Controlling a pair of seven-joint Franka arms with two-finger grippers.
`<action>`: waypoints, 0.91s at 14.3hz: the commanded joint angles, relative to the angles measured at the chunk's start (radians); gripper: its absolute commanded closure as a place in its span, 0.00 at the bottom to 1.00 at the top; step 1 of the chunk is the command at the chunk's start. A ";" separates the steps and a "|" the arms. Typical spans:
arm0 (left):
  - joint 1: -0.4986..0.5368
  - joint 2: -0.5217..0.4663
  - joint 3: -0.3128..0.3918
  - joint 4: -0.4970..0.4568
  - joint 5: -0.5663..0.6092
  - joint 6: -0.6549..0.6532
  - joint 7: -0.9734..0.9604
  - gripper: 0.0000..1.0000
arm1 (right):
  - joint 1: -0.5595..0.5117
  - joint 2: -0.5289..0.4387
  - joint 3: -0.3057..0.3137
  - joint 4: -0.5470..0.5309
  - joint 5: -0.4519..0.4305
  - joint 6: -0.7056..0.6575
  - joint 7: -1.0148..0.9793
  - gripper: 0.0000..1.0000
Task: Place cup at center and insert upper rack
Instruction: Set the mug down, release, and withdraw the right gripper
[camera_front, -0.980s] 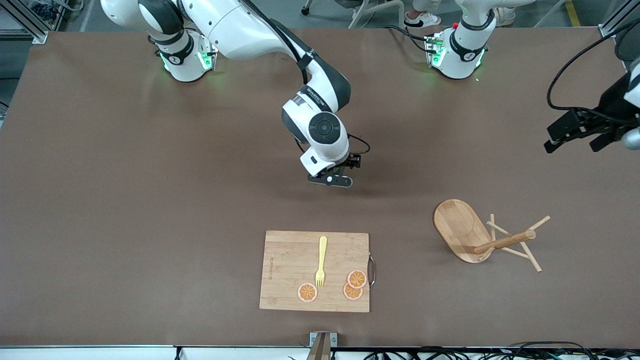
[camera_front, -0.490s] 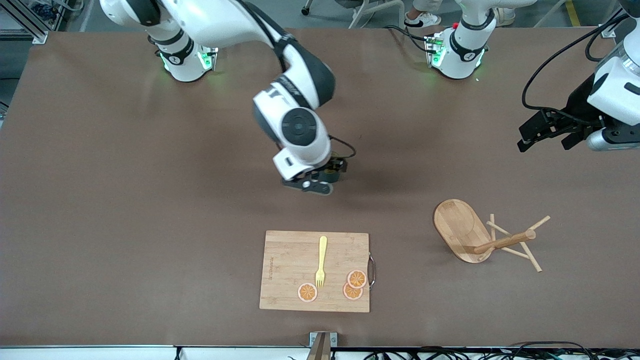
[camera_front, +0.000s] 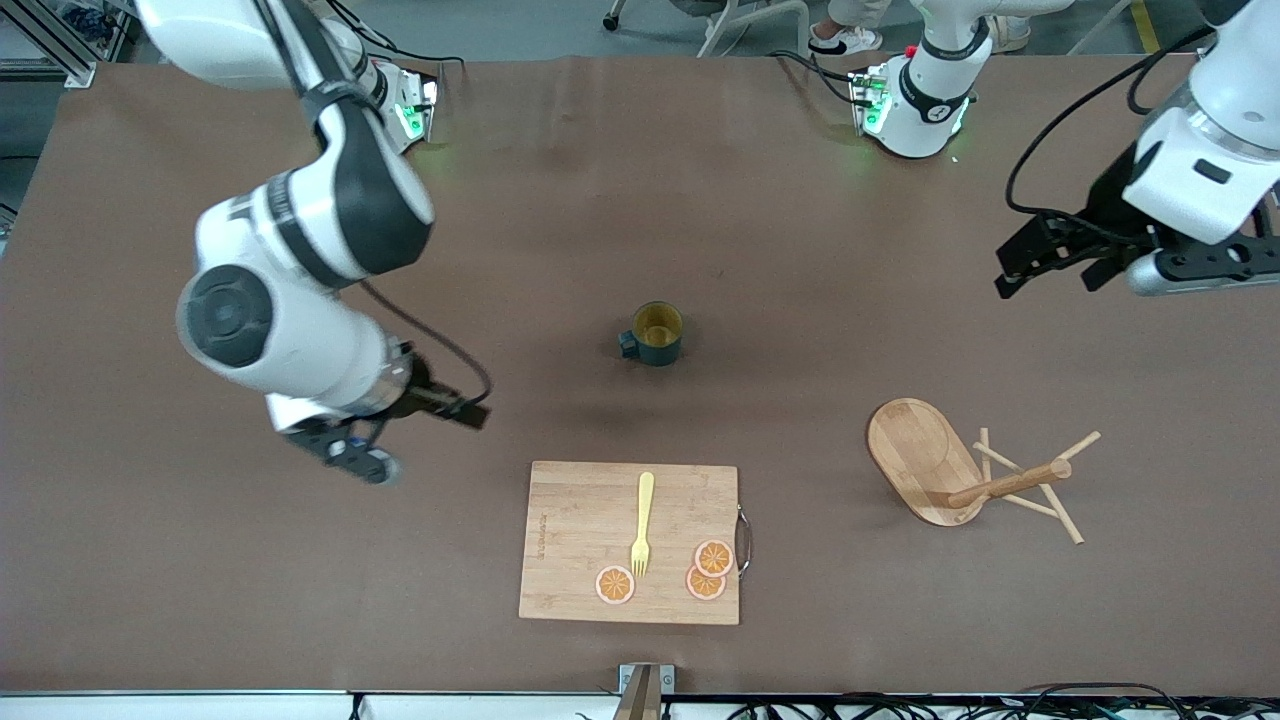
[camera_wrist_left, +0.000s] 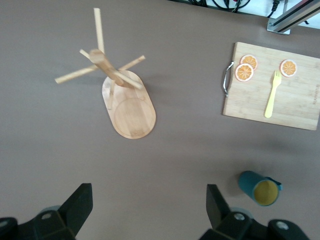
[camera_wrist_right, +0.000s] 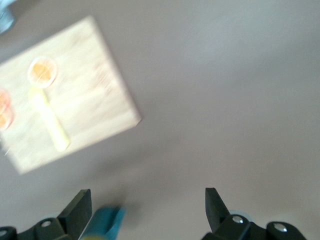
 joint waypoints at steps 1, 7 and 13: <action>0.004 -0.016 -0.068 -0.001 -0.008 -0.009 -0.105 0.00 | -0.089 -0.050 0.003 -0.036 -0.038 -0.057 -0.138 0.00; 0.002 -0.018 -0.238 -0.038 0.005 -0.001 -0.326 0.00 | -0.236 -0.155 0.001 -0.034 -0.145 -0.147 -0.389 0.00; -0.002 -0.007 -0.419 -0.113 0.075 0.007 -0.542 0.00 | -0.356 -0.303 0.006 -0.086 -0.137 -0.168 -0.536 0.00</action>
